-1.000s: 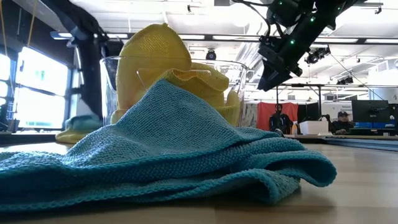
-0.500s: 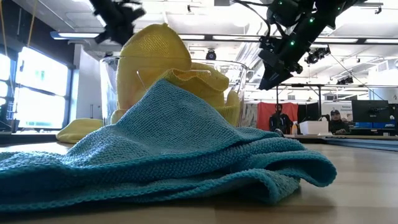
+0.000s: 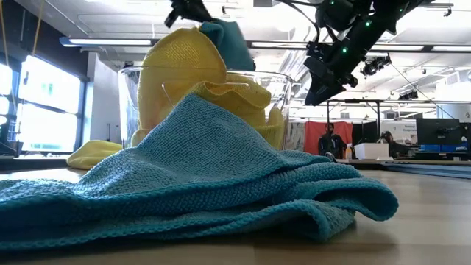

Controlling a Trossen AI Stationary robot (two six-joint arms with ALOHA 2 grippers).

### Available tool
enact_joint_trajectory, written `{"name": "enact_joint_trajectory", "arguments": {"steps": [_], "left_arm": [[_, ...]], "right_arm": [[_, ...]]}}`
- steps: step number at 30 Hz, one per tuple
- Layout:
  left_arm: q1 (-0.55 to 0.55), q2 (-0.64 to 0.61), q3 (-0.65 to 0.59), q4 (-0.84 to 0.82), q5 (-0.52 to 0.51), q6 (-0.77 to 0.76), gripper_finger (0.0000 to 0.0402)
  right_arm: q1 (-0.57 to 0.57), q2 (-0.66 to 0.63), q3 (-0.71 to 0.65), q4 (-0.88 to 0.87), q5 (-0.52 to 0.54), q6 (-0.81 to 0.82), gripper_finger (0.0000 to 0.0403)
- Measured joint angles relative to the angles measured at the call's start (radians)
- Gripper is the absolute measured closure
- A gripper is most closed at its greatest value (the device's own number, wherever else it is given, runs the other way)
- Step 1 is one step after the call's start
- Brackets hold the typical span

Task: Sort microfiber towel by color & place in baskets
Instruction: Put the blue towel into the top transparent bin

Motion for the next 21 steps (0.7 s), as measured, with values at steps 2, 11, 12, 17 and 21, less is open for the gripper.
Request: {"name": "enact_joint_trajectory", "arguments": {"steps": [2,11,12,17,21], "left_arm": [[-0.009,0.027,0.028,-0.037,-0.004,0.0,0.0401],[-0.033,0.108,0.031,-0.262,-0.099,-0.009,0.0401],[-0.034,0.124,0.031,-0.268,-0.105,-0.004,0.0401],[-0.033,0.214,0.031,-0.251,-0.109,0.058,0.0401],[-0.033,0.312,0.031,-0.251,-0.047,0.161,0.0401]], "right_arm": [[0.0,0.0,0.0,0.0,0.0,0.0,0.0247],[0.0,0.0,0.0,0.0,0.0,0.043,0.0247],[0.0,0.0,0.0,0.0,0.0,0.043,0.0247],[0.0,0.0,0.0,0.001,0.0,0.042,0.0247],[0.0,0.001,0.0,0.008,0.0,0.042,0.0247]]}}
